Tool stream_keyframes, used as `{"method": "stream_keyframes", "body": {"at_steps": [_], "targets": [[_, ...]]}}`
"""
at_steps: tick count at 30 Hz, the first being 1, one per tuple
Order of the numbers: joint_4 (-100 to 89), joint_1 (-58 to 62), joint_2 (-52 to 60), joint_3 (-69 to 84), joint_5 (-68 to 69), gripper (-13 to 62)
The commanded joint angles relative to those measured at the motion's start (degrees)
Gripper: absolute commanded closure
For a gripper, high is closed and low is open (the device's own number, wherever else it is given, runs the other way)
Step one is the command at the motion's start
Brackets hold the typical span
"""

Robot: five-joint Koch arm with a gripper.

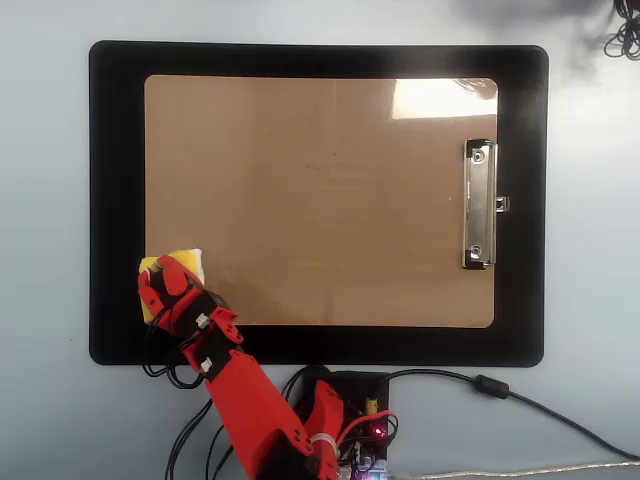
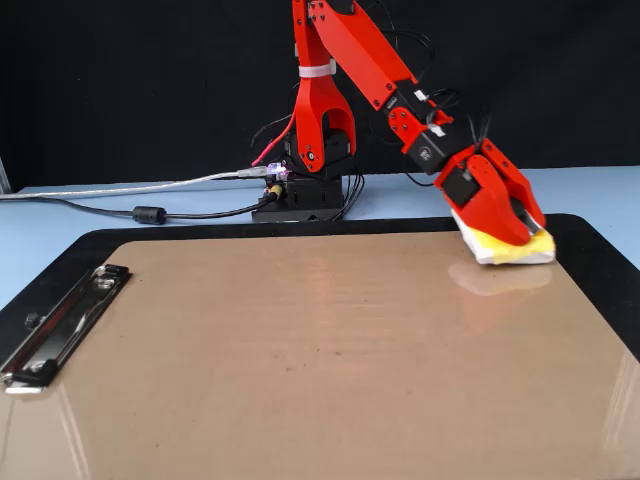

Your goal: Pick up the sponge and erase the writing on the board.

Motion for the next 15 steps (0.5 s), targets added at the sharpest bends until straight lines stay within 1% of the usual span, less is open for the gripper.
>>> {"method": "stream_keyframes", "body": {"at_steps": [1, 4, 5, 6, 9, 11, 13, 15], "targets": [[-5.9, -1.2, 0.1, -3.3, -1.2, 48.2], [-8.0, -1.9, -0.4, -3.7, -1.3, 25.1], [-8.1, -2.5, -0.3, -3.8, -1.3, 19.6], [-7.7, -2.9, 0.2, -3.8, -1.3, 16.6], [-6.7, -2.5, 4.9, -3.3, -1.3, 16.0], [-2.5, -2.2, 9.3, -3.4, -1.3, 16.1], [7.6, -1.7, 16.7, -4.2, -1.4, 16.1], [22.1, 0.3, 24.6, -6.8, -1.6, 16.2]]}}
